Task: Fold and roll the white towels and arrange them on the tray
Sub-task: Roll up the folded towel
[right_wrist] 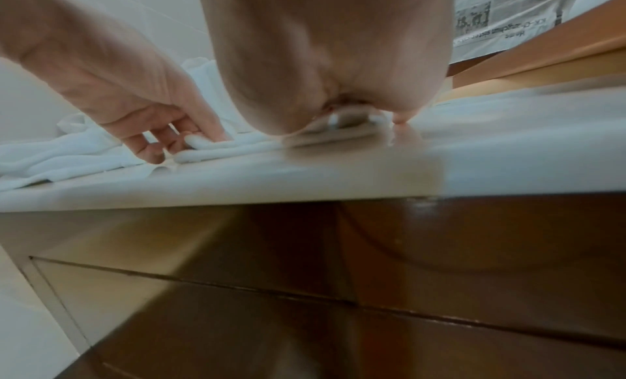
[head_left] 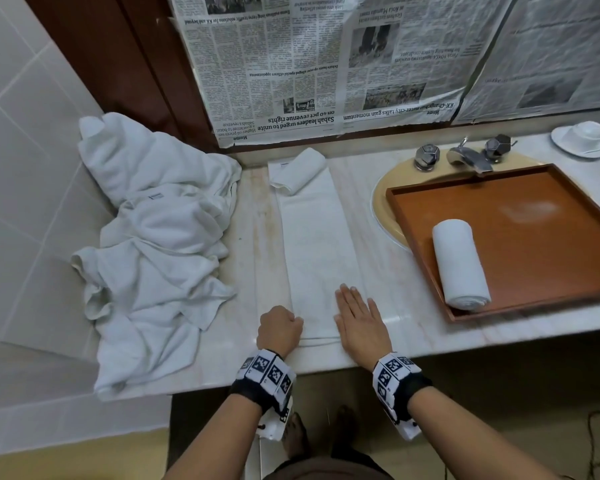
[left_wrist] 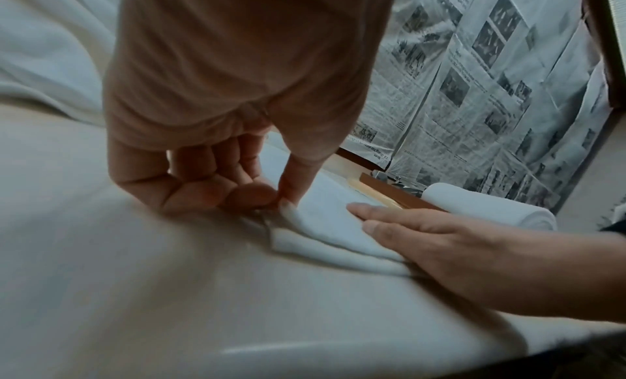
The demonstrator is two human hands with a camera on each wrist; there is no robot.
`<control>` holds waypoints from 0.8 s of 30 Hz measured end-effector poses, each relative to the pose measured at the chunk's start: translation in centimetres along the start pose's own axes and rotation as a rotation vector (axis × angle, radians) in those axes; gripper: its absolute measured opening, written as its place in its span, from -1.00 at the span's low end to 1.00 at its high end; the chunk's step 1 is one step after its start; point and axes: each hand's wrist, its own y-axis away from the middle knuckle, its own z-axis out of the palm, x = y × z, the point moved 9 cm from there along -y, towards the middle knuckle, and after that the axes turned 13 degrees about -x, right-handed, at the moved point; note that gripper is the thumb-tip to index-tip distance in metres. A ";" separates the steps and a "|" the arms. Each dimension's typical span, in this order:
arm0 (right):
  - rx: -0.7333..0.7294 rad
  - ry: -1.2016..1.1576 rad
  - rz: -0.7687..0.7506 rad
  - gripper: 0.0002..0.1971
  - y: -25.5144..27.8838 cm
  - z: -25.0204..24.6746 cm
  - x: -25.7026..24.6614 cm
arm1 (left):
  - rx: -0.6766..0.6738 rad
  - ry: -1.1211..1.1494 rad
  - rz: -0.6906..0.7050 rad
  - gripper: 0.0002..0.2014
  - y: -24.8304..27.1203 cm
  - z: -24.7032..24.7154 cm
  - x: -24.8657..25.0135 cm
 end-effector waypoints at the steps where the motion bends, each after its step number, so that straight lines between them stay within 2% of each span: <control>1: 0.019 -0.002 0.004 -0.20 0.2 -0.2 0.2 | -0.007 0.025 0.001 -0.73 0.1 -0.1 -0.3; 5: 0.049 -0.041 0.015 -0.26 0.7 -0.7 1.0 | -0.018 0.091 -0.002 -0.93 0.5 -0.3 -1.5; 7: 0.154 -0.078 0.009 -0.31 0.7 -2.3 1.0 | 0.000 0.089 0.041 -0.79 0.5 -0.3 -1.3; 9: 0.222 -0.110 -0.036 -0.39 0.3 -3.4 0.4 | 0.085 -0.047 0.159 -0.65 0.7 -0.6 0.5; 11: 0.216 -0.093 -0.099 -0.41 -0.8 -3.7 -0.8 | 0.161 -0.216 0.267 -0.54 0.7 -0.5 3.1; 13: 0.147 -0.061 -0.124 -0.39 -2.2 -3.5 -1.7 | 0.113 -0.343 0.307 -0.49 -0.3 0.7 5.0; 15: 0.073 -0.018 -0.113 -0.41 -3.5 -2.8 -1.9 | 0.035 -0.467 0.277 -0.48 -1.8 2.1 5.2; 17: 0.045 0.015 -0.087 -0.42 -4.3 -2.3 -1.3 | 0.018 -0.541 0.245 -0.48 -2.9 2.7 4.7; 20: 0.042 0.023 -0.059 -0.40 -4.7 -2.2 0.7 | 0.070 -0.514 0.205 -0.49 -3.1 1.9 3.7; 24: 0.055 -0.051 0.052 -0.39 -3.8 -2.5 4.5 | 0.109 -0.466 0.169 -0.48 -2.7 0.5 1.7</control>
